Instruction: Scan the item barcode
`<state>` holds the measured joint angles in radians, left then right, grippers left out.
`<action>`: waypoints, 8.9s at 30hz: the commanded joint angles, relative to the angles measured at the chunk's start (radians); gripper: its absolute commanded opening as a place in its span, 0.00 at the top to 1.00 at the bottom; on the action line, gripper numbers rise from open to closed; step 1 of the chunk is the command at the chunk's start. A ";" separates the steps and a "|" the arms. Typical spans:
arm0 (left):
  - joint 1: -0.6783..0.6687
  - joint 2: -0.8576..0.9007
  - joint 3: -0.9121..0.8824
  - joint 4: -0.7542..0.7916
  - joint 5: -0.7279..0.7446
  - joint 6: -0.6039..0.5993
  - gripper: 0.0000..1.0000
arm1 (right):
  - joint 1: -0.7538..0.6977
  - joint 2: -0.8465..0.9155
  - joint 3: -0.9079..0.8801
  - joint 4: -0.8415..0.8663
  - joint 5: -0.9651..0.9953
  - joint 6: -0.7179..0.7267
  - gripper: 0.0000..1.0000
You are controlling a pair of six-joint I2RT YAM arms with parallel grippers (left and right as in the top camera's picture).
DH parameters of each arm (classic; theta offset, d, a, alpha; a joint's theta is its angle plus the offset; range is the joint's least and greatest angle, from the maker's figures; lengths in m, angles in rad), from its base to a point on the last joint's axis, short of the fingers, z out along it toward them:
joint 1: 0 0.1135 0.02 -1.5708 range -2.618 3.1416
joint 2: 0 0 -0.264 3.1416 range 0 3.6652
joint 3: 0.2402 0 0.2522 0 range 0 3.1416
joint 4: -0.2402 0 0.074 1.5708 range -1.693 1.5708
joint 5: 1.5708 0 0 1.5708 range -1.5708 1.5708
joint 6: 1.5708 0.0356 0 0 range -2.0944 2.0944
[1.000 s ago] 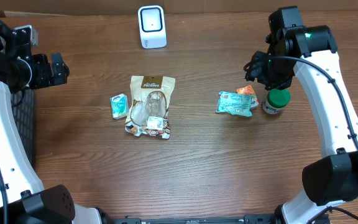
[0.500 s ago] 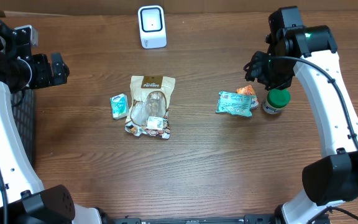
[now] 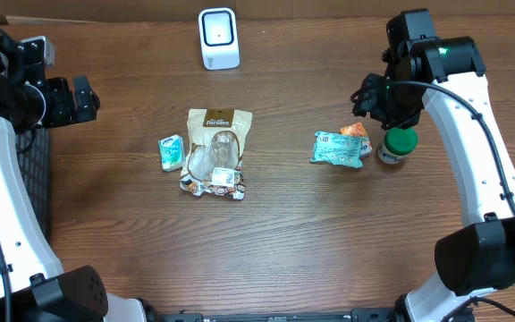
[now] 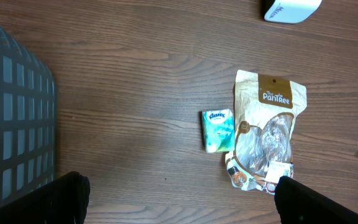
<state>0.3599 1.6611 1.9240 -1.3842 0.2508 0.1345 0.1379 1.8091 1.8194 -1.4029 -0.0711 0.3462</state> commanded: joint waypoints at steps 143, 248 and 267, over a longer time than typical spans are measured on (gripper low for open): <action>-0.007 0.003 0.008 0.001 0.005 0.015 0.00 | 0.777 0.312 -0.177 0.552 -0.333 0.096 0.52; -0.007 0.003 0.008 0.001 0.005 0.015 0.01 | 0.327 0.287 -0.190 0.362 -0.357 -0.095 0.96; -0.007 0.003 0.008 0.001 0.005 0.015 0.01 | 0.348 0.308 -0.171 0.445 -0.158 -0.388 0.96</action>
<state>0.3599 1.6611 1.9240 -1.3842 0.2508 0.1345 0.4686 2.1254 1.6325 -0.9730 -0.2440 -0.0074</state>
